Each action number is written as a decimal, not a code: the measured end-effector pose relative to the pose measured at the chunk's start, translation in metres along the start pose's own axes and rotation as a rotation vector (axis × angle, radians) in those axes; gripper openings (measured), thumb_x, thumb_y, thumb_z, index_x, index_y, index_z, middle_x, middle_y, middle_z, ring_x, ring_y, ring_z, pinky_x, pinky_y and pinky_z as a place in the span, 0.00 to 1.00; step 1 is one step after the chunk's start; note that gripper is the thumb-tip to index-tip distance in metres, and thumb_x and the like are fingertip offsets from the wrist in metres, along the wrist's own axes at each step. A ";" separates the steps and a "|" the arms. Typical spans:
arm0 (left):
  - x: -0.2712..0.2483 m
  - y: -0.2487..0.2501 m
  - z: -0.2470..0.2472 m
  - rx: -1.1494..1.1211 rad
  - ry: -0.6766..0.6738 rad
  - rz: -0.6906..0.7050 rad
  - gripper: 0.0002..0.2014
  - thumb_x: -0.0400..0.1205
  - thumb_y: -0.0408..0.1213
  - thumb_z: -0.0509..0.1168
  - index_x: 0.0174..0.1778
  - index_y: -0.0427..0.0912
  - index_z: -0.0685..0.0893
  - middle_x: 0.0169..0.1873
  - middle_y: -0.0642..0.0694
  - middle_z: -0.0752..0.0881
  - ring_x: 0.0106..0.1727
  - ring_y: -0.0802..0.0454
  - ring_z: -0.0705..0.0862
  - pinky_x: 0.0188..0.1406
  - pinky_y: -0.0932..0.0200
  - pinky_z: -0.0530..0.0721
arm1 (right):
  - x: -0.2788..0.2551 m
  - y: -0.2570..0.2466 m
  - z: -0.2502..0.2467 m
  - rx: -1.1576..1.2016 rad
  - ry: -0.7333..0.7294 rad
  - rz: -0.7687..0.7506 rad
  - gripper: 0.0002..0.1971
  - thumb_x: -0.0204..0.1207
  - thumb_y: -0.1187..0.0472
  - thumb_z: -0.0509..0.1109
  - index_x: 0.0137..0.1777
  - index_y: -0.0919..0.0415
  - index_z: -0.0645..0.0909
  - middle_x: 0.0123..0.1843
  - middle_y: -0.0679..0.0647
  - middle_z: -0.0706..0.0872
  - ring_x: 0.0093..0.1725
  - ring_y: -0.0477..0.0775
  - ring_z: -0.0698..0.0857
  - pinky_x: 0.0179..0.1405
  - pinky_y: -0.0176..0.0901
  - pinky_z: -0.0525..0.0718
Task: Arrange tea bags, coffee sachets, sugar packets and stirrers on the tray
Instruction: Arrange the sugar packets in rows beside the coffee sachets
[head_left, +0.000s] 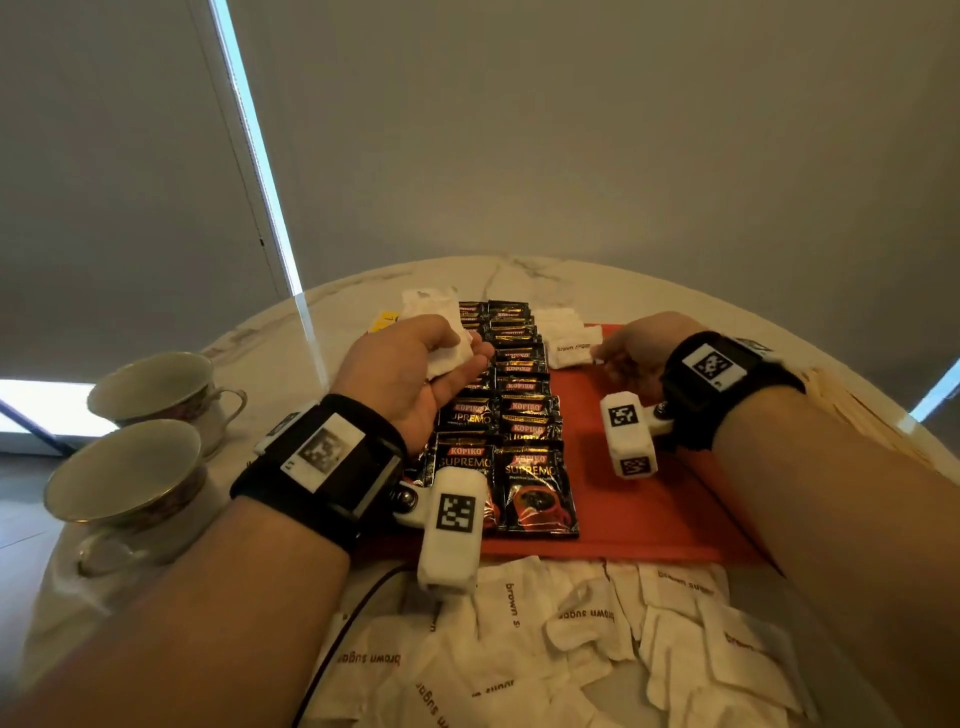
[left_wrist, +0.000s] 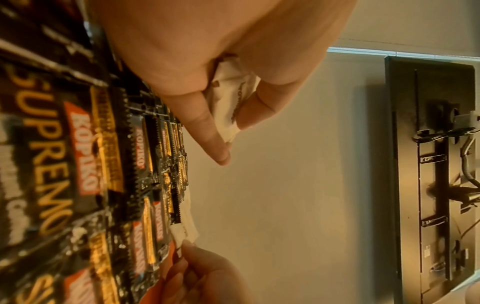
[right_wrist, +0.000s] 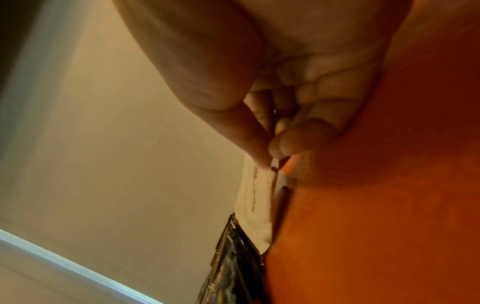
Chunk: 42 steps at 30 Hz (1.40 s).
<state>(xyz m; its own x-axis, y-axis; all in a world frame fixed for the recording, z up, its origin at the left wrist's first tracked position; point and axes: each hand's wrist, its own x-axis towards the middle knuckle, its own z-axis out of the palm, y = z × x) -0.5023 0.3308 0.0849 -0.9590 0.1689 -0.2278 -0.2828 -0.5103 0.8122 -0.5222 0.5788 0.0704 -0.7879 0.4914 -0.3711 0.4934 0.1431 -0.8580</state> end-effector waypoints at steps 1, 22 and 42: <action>0.000 0.000 0.000 -0.001 -0.002 0.005 0.08 0.84 0.18 0.61 0.54 0.33 0.78 0.50 0.29 0.89 0.45 0.39 0.94 0.43 0.53 0.95 | -0.001 -0.001 0.002 -0.037 -0.012 0.004 0.03 0.75 0.71 0.78 0.46 0.70 0.86 0.36 0.60 0.85 0.29 0.52 0.81 0.36 0.45 0.80; 0.001 0.000 -0.001 0.017 -0.032 0.003 0.13 0.83 0.20 0.61 0.63 0.33 0.79 0.53 0.28 0.91 0.48 0.37 0.95 0.42 0.53 0.95 | -0.023 -0.013 0.020 -0.049 -0.061 -0.161 0.08 0.80 0.68 0.73 0.57 0.65 0.89 0.44 0.60 0.87 0.34 0.53 0.80 0.32 0.42 0.78; 0.005 -0.002 -0.004 0.007 -0.060 -0.012 0.19 0.83 0.19 0.60 0.70 0.33 0.77 0.52 0.28 0.90 0.48 0.34 0.95 0.40 0.52 0.95 | -0.026 -0.005 0.014 0.060 -0.161 0.031 0.08 0.85 0.63 0.68 0.57 0.67 0.84 0.44 0.58 0.91 0.34 0.50 0.83 0.35 0.39 0.80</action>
<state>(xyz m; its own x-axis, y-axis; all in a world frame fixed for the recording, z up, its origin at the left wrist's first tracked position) -0.5070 0.3297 0.0800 -0.9523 0.2259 -0.2051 -0.2942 -0.5019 0.8134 -0.5095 0.5534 0.0793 -0.8239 0.3501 -0.4456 0.4992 0.0763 -0.8631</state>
